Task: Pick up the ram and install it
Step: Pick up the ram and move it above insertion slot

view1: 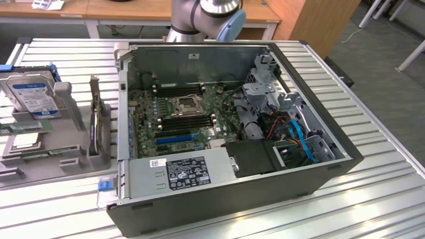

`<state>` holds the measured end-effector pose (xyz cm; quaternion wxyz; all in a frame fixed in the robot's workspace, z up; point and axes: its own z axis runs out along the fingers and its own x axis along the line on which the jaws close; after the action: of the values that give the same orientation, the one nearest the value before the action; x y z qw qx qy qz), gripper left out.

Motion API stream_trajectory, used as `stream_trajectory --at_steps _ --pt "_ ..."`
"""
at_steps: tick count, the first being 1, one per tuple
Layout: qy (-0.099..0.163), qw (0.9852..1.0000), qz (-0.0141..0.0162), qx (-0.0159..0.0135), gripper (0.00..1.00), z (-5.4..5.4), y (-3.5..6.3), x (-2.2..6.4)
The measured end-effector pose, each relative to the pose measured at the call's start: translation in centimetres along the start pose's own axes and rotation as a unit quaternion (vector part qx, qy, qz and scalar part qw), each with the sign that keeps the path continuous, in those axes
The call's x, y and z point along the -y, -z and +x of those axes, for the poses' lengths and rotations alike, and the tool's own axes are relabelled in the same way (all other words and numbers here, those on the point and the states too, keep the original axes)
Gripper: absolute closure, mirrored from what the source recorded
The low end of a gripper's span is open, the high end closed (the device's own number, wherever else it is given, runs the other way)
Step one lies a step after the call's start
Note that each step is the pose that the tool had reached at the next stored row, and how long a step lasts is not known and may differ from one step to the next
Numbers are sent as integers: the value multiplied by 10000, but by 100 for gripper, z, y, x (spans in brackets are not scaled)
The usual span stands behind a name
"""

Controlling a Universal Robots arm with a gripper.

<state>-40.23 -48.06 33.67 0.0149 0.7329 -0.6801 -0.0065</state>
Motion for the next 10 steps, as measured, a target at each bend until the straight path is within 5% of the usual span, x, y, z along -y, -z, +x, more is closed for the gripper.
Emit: stream_trajectory --at_steps 10 --pt "1 10000 -2 -30 87 5 454 -14"
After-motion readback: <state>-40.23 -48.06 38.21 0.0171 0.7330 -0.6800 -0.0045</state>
